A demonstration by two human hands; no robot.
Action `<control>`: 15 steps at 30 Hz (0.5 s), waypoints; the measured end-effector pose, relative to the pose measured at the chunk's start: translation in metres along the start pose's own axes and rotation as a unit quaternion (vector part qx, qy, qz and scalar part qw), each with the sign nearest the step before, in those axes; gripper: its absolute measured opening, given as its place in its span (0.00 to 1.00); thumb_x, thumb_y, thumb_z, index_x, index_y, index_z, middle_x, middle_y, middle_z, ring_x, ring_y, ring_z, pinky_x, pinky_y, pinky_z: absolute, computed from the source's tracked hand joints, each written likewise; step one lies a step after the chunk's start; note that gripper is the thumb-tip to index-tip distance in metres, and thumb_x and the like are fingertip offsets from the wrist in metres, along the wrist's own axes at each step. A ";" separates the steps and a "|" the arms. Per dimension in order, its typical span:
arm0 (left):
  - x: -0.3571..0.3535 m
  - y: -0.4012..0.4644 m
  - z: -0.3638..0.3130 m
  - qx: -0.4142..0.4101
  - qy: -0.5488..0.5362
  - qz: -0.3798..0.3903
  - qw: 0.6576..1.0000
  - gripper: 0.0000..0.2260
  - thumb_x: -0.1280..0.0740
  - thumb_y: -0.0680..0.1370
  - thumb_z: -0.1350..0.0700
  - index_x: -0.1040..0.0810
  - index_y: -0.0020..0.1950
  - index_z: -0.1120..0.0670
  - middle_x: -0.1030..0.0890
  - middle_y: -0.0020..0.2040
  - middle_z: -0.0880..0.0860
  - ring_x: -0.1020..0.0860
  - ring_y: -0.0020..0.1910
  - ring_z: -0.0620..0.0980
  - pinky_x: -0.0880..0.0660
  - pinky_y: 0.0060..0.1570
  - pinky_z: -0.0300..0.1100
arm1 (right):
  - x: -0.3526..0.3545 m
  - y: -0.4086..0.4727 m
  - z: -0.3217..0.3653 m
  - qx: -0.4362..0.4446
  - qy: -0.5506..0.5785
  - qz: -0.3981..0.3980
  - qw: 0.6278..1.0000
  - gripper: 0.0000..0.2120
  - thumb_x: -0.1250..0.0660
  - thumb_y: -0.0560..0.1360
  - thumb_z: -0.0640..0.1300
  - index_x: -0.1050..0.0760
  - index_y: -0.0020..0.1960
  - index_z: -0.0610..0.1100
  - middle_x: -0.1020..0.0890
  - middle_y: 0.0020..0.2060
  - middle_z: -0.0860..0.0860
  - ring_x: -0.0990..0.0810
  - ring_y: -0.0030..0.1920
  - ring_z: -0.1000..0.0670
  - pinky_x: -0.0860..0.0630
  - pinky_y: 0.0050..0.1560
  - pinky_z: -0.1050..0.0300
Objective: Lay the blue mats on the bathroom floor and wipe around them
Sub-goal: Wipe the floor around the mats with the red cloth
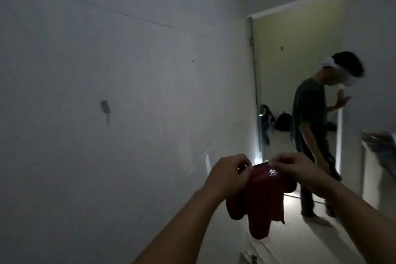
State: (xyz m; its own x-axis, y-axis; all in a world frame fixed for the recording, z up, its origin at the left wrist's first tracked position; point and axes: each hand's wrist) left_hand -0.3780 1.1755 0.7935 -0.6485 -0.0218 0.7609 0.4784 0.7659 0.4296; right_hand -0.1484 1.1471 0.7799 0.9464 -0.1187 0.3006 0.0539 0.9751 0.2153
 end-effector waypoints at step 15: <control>0.262 -0.077 0.036 0.056 0.499 -0.302 0.810 0.02 0.34 0.81 0.53 0.22 0.51 0.49 0.23 0.48 0.48 0.22 0.34 0.52 0.25 0.30 0.45 | -0.224 0.109 0.209 0.280 0.089 0.096 0.951 0.08 0.21 0.71 0.47 0.15 0.40 0.43 0.17 0.28 0.52 0.21 0.26 0.57 0.27 0.28 0.63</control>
State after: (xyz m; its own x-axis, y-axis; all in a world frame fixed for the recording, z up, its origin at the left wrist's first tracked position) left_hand -0.6056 1.1342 0.9420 0.0855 -0.8804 0.4665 0.1586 0.4742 0.8660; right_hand -0.4209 1.2403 0.9307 0.9631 0.1342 0.2333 -0.2568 0.7173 0.6477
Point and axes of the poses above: each hand's wrist, its own y-axis towards the middle knuckle, its own x-axis out of the back of the hand, z = x × y
